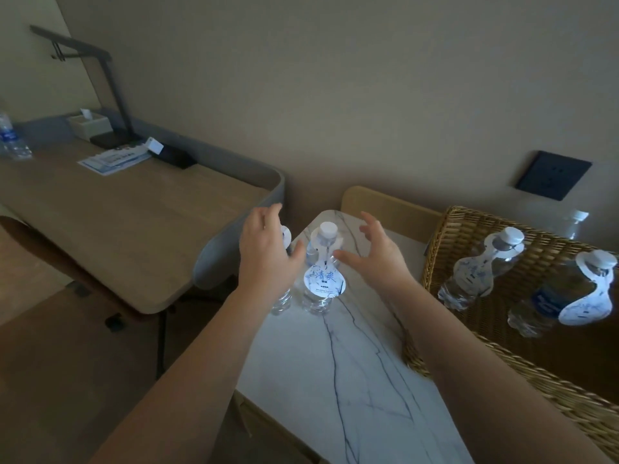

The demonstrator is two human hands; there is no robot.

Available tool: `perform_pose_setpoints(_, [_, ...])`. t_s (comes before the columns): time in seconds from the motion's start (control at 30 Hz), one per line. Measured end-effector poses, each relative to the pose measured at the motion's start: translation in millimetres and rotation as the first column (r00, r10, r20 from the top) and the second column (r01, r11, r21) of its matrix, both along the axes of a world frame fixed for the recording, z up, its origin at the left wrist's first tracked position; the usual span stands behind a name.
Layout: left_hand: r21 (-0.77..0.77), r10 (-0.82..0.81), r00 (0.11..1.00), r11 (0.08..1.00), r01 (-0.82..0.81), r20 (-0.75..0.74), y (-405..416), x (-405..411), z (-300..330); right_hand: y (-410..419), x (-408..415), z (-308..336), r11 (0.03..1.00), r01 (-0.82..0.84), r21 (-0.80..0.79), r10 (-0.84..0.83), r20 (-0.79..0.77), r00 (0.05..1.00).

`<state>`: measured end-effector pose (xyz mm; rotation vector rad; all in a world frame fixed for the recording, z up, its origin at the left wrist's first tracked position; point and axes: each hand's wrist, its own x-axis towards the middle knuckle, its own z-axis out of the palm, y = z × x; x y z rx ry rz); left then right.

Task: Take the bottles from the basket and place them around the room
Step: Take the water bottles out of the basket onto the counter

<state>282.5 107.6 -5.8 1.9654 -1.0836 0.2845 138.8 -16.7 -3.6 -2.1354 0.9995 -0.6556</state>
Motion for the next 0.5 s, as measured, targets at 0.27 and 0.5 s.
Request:
perform_pose_setpoints(0.27, [-0.068,-0.262,0.956,0.960,0.273,0.131,-43.1,-93.4,37.1,-13.7,-91.0,21.0,0.958,0.190,-0.214,-0.177,0.081,0.981])
perform_pose_setpoints(0.5, [0.102,-0.483,0.875,0.872,0.478,0.032,-129.7,-177.9,30.4,-59.3,-208.5,24.0,0.839,0.502,-0.209,-0.488,0.118,0.865])
